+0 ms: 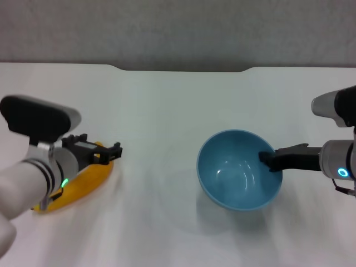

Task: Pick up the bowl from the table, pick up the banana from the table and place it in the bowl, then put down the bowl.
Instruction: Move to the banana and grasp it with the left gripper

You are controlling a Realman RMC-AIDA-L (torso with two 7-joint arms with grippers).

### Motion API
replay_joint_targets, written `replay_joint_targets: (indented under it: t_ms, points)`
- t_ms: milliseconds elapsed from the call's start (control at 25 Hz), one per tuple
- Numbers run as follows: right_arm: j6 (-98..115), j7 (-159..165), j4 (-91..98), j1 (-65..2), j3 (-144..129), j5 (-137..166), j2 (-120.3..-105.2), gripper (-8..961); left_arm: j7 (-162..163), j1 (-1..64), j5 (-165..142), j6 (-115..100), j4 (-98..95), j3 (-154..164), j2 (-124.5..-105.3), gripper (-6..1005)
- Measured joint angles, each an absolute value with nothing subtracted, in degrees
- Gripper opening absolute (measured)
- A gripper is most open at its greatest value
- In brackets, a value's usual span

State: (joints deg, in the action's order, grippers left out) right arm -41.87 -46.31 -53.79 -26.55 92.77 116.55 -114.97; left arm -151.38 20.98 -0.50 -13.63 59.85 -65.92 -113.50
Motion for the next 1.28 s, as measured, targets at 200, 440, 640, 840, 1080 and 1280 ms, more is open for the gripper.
replay_joint_targets:
  t_ms: [200,440,640,840,1080,1280]
  points:
    - [-41.8,-46.3,-54.4,-25.9,92.8,116.5,-114.93,35,-160.5,23.5,9.5,-31.1,67.0,-69.5,-112.55,873]
    - [-41.6,-46.3,-54.4,-25.8,92.8,116.5,-114.92,35,-163.0,26.9,14.3,-44.2,70.5,-69.7,-110.17,873]
    - [-41.6,-46.3,-54.4,-26.0,92.8,116.5,-114.88,35,-163.0,30.2,14.0,-54.0,70.7,-68.6,-109.41,873]
    - [-41.4,-46.3,-54.4,-26.0,92.9,116.5,-114.92,35,-163.0,33.1,13.9,-56.8,68.7,-65.9,-109.89,873]
    - [-41.3,-46.3,-54.4,-26.2,92.9,116.5,-114.95,36,-163.0,34.7,13.9,-56.1,65.6,-64.6,-111.47,872]
    - [-41.3,-46.3,-54.4,-26.3,92.7,116.5,-115.05,36,-163.0,35.8,13.1,-53.8,62.0,-64.1,-112.99,872]
